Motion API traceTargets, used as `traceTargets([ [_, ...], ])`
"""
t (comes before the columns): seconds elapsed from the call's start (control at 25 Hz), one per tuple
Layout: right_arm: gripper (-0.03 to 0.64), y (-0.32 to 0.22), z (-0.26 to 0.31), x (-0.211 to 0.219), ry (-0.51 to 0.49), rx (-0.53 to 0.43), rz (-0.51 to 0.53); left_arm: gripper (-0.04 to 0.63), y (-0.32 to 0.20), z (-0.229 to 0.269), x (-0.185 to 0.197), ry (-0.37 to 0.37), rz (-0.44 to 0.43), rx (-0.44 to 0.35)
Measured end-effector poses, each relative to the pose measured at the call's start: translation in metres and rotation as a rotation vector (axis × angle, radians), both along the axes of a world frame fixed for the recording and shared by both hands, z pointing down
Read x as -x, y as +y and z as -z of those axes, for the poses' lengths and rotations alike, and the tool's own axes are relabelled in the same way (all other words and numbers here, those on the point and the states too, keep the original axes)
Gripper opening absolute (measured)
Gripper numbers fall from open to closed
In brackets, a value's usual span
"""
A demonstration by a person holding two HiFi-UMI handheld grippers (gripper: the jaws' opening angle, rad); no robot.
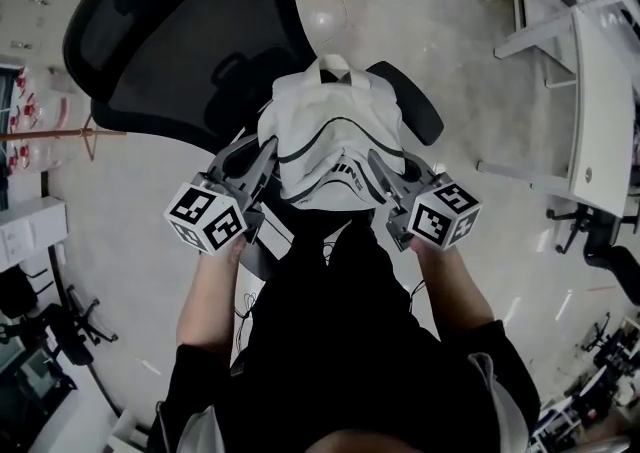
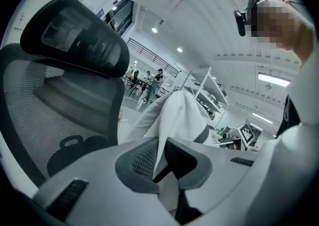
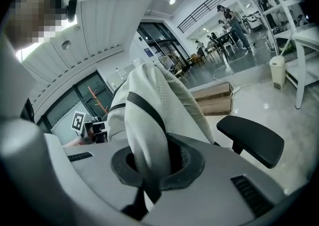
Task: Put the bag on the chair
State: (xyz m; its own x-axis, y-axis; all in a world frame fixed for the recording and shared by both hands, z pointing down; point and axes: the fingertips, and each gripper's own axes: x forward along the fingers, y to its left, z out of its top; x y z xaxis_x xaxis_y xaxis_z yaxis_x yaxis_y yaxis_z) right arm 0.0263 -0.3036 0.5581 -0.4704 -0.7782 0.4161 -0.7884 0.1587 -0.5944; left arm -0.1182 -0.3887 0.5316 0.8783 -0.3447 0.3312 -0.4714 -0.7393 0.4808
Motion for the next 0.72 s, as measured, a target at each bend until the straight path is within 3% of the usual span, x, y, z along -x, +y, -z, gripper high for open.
traceTargets([
  [0.32,0.037,-0.039,-0.041,-0.013,0.002,0.050,-0.050,0.049,-0.045,-0.042,-0.014,-0.014,-0.025,0.049],
  [0.52,0.038,-0.026,-0.089,-0.017,0.008,0.148,-0.073,0.051,-0.044,-0.088,-0.025,-0.067,-0.059,0.095],
  [0.72,0.038,-0.031,-0.094,-0.012,-0.007,0.138,-0.062,0.051,-0.048,-0.099,-0.017,-0.013,-0.019,0.140],
])
